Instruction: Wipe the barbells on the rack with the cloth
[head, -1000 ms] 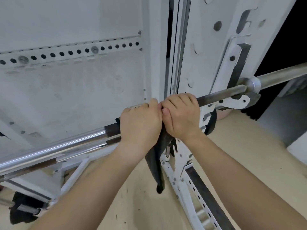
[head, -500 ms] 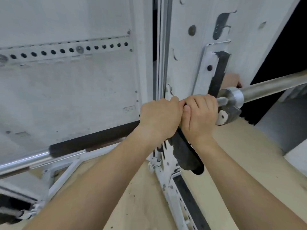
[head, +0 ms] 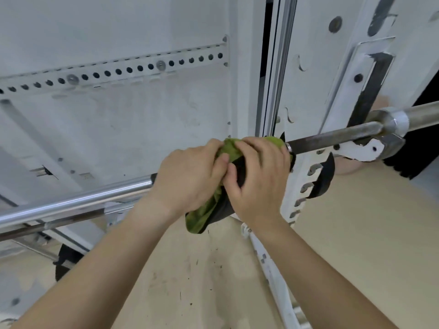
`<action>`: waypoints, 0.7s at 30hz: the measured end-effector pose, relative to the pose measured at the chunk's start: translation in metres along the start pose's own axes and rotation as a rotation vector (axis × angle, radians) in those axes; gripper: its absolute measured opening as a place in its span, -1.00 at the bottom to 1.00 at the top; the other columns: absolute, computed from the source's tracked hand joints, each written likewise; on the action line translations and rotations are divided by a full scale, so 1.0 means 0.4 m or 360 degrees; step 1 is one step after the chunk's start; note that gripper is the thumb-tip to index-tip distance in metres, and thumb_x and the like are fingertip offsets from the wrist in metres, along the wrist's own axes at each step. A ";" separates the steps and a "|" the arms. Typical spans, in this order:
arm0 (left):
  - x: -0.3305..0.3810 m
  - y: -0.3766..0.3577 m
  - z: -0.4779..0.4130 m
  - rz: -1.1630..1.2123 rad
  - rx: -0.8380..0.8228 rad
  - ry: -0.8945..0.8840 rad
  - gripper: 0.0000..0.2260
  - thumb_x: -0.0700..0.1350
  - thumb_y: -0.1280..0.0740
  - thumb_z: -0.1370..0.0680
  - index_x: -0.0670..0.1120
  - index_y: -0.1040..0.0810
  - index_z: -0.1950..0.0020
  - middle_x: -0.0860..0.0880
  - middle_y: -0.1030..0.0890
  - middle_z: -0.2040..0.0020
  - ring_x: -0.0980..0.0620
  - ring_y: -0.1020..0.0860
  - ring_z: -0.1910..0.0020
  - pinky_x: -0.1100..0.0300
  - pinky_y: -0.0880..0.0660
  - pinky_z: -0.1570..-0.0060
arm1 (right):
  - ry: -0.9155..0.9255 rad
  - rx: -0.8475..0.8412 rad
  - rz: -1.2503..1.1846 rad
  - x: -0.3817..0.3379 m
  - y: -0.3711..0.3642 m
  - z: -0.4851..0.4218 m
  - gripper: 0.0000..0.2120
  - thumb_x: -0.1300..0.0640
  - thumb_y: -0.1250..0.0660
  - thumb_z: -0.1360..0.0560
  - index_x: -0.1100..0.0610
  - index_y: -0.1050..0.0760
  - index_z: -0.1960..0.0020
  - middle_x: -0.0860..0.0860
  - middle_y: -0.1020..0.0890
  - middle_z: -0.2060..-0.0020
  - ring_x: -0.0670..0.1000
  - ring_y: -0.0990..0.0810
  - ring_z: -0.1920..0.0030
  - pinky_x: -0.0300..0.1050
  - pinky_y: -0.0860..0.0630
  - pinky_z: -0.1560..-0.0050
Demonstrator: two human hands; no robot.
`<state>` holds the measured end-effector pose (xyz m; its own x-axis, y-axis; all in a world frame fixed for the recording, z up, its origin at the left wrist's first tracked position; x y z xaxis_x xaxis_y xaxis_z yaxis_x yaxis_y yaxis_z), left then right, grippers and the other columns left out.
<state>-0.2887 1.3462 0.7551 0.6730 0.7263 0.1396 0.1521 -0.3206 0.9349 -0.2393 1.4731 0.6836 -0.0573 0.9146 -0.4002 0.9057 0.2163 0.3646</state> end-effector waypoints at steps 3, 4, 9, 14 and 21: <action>0.043 -0.046 0.014 0.0040 0.0297 -0.0378 -0.67 0.06 -0.29 -0.57 -0.02 -0.57 -0.28 0.01 -0.68 -0.10 -0.13 -0.65 0.04 0.00 -0.54 0.09 | -0.0850 0.0147 -0.0487 0.027 0.022 0.076 -0.34 -0.03 -0.39 -0.46 0.15 -0.33 -0.49 0.09 -0.35 -0.40 -0.01 -0.31 -0.44 0.05 -0.31 -0.49; 0.053 -0.065 0.011 0.0053 0.0401 -0.0458 -0.74 -0.03 -0.35 -0.55 -0.04 -0.63 -0.20 -0.01 -0.69 -0.11 -0.14 -0.66 0.02 -0.01 -0.56 0.11 | -0.1272 0.0152 -0.0864 0.026 0.023 0.100 -0.30 -0.07 -0.38 -0.46 0.04 -0.25 -0.54 0.02 -0.34 -0.43 -0.05 -0.32 -0.46 0.06 -0.34 -0.49; 0.099 -0.096 0.045 0.0352 0.0603 -0.0653 -0.79 -0.25 -0.35 -0.51 -0.05 -0.74 -0.01 0.03 -0.73 -0.10 -0.01 -0.68 -0.13 0.07 -0.63 0.05 | -0.2410 -0.0096 -0.2423 -0.060 0.031 0.086 -0.52 -0.34 -0.22 -0.58 -0.07 -0.56 -0.32 -0.07 -0.70 -0.18 -0.07 -0.64 -0.19 -0.13 -0.58 -0.06; -0.036 -0.006 0.117 0.0420 0.0790 -0.0350 -0.75 -0.28 -0.41 -0.42 -0.10 -0.72 -0.05 0.04 -0.71 -0.12 0.00 -0.64 -0.15 0.09 -0.54 -0.16 | -0.2560 -0.0205 -0.2709 -0.217 -0.017 0.026 -0.30 -0.46 -0.07 -0.53 0.07 -0.72 -0.05 0.06 -0.76 -0.03 0.03 -0.71 -0.09 -0.04 -0.57 -0.13; -0.148 0.004 0.141 -0.0061 0.0537 0.0303 -0.73 -0.01 -0.15 -0.62 0.00 -0.64 -0.06 0.04 -0.69 0.09 -0.11 -0.61 0.15 0.05 -0.49 0.17 | -0.2729 0.0085 -0.2719 -0.229 -0.048 0.006 -0.39 -0.37 -0.16 -0.55 0.16 -0.67 -0.03 0.14 -0.73 -0.03 0.19 -0.67 -0.14 0.11 -0.56 -0.24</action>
<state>-0.2875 1.2687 0.7299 0.5206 0.8314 0.1942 0.4256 -0.4499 0.7851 -0.2502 1.3844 0.7111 -0.2186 -0.9435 -0.2491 0.4638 0.1241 -0.8772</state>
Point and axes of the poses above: each hand's wrist, its own z-axis away from the middle knuckle, its own y-axis out of the back of the hand, x = y × z, the point moved 1 cm from there along -z, towards the middle knuckle
